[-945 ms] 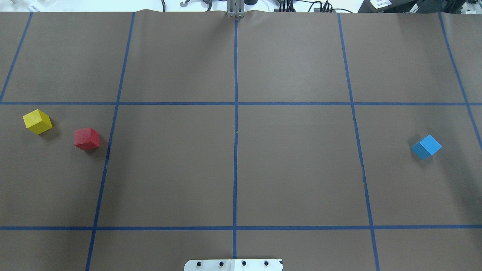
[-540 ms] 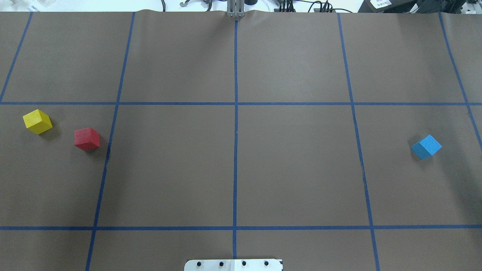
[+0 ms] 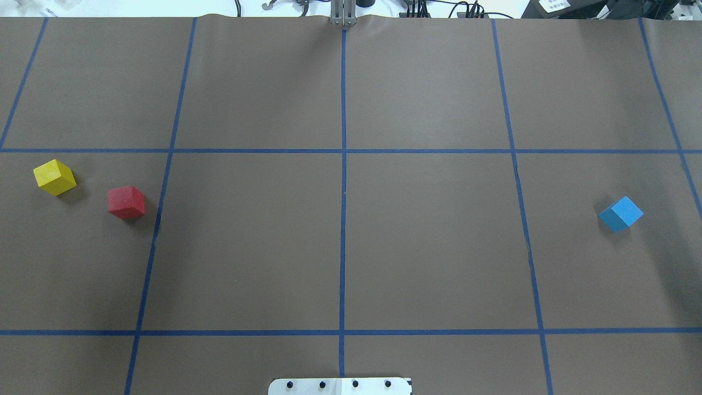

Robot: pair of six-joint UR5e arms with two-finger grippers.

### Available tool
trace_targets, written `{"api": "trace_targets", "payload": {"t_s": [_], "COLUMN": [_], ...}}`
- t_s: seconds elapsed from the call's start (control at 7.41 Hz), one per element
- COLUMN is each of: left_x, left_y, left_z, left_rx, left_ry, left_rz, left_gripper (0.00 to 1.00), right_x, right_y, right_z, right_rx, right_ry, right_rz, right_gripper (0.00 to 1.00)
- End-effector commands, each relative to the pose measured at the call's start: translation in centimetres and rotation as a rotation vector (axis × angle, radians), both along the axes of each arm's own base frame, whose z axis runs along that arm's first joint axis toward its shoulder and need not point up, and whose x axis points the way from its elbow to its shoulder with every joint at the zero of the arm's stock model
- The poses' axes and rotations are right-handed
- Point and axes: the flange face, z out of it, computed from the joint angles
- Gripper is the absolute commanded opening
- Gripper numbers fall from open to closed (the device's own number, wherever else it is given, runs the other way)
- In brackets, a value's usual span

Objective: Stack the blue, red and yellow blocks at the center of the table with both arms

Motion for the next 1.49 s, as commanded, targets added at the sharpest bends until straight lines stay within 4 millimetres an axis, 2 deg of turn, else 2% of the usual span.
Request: {"api": "trace_targets", "payload": {"t_s": [0.0, 0.14, 0.4, 0.54, 0.68, 0.81, 1.35], "left_x": [0.0, 0.1, 0.1, 0.1, 0.1, 0.1, 0.1], "left_y": [-1.1, -1.1, -1.1, -1.1, -1.1, -1.1, -1.1], "left_z": [-0.9, -1.0, -1.0, -1.0, -1.0, -1.0, -1.1], "left_rx": [0.078, 0.078, 0.08, 0.078, 0.079, 0.081, 0.082], "left_ry": [-0.001, 0.001, 0.001, 0.001, 0.002, 0.002, 0.002], "left_rz": [0.001, 0.002, 0.002, 0.003, 0.005, 0.005, 0.005], "left_gripper": [1.0, 1.0, 1.0, 1.0, 1.0, 1.0, 1.0], "right_x": [-4.4, -8.4, -12.8, -14.1, -15.5, -16.3, -19.6], "right_y": [-0.5, 0.1, 1.6, 2.2, 2.5, 2.6, 2.7], "right_z": [-0.9, -1.8, -1.7, -1.0, 1.0, 1.8, 1.8], "right_rx": [0.053, 0.083, 0.114, 0.086, 0.047, 0.044, 0.019], "right_ry": [-0.022, -0.096, -0.139, -0.137, -0.116, -0.07, 0.001], "right_rz": [-0.092, -0.194, -0.292, -0.313, -0.333, -0.328, -0.31], "right_gripper": [1.0, 1.0, 0.99, 0.99, 0.99, 0.99, 0.98]}}
